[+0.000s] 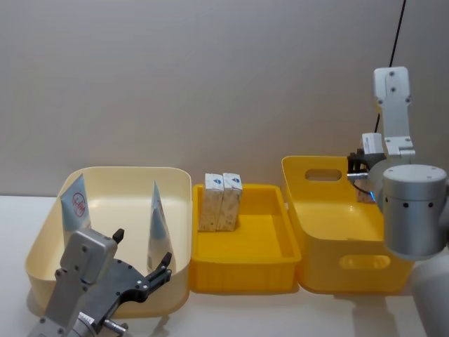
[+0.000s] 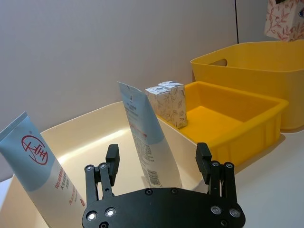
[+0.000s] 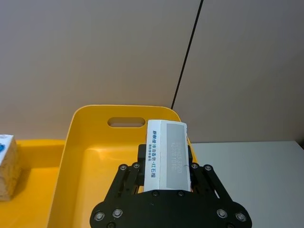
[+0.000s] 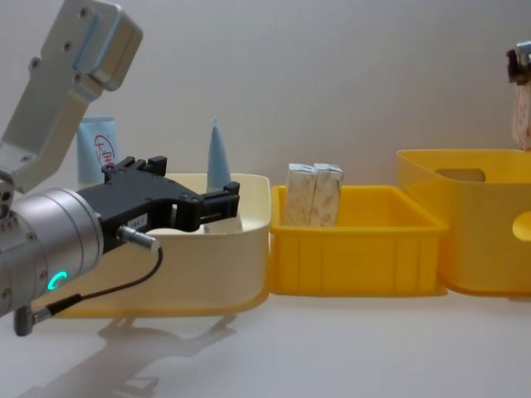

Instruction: Bimanual collaborative sorting of washing and personal care products

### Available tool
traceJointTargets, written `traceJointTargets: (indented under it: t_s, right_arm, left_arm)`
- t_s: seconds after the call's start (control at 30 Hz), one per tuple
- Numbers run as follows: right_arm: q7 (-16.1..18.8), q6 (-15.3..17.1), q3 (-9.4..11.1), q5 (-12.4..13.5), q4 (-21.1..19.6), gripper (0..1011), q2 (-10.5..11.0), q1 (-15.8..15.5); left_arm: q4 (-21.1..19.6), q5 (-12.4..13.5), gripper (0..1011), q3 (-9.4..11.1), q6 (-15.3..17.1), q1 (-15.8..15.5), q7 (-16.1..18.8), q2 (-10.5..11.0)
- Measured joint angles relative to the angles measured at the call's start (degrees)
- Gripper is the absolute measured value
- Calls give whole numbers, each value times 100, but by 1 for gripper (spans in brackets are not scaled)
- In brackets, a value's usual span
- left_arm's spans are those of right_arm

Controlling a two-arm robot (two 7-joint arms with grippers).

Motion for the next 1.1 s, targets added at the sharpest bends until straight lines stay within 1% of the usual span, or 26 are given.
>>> traceJointTargets:
  t_s: [0.1, 0.37, 0.6, 0.8, 0.87, 0.9, 0.93, 1.03, 1.07, 1.1]
  right_arm:
    - [2, -70, 31, -17, 232, 395, -3, 106]
    - [45, -267, 70, -36, 685, 395, -66, 363]
    - [85, -346, 89, -40, 913, 395, -111, 505]
    - [104, -386, 97, -44, 1019, 395, -133, 570]
    - [109, -392, 99, -44, 1042, 415, -139, 586]
    - [113, -402, 100, -45, 1061, 457, -144, 599]
    - [114, -412, 102, -47, 1079, 457, -146, 612]
    - [117, -423, 103, -47, 1106, 533, -150, 627]
    - [119, -428, 105, -47, 1120, 591, -151, 637]
    - [120, -430, 105, -47, 1126, 610, -153, 640]
  left_arm:
    - [0, 0, 1003, 1, 0, 0, 0, 0]
    - [0, 0, 1003, 0, 0, 0, 0, 0]
    - [0, 0, 1003, 0, 0, 0, 0, 0]
    - [0, 0, 1003, 0, 0, 0, 0, 0]
    - [0, 0, 1002, 0, 0, 0, 0, 0]
    - [0, 0, 1003, 0, 0, 0, 0, 0]
    - [0, 0, 1003, 0, 0, 0, 0, 0]
    - [0, 0, 1003, 0, 0, 0, 0, 0]
    - [0, 0, 1003, 0, 0, 0, 0, 0]
    - [0, 0, 1003, 0, 0, 0, 0, 0]
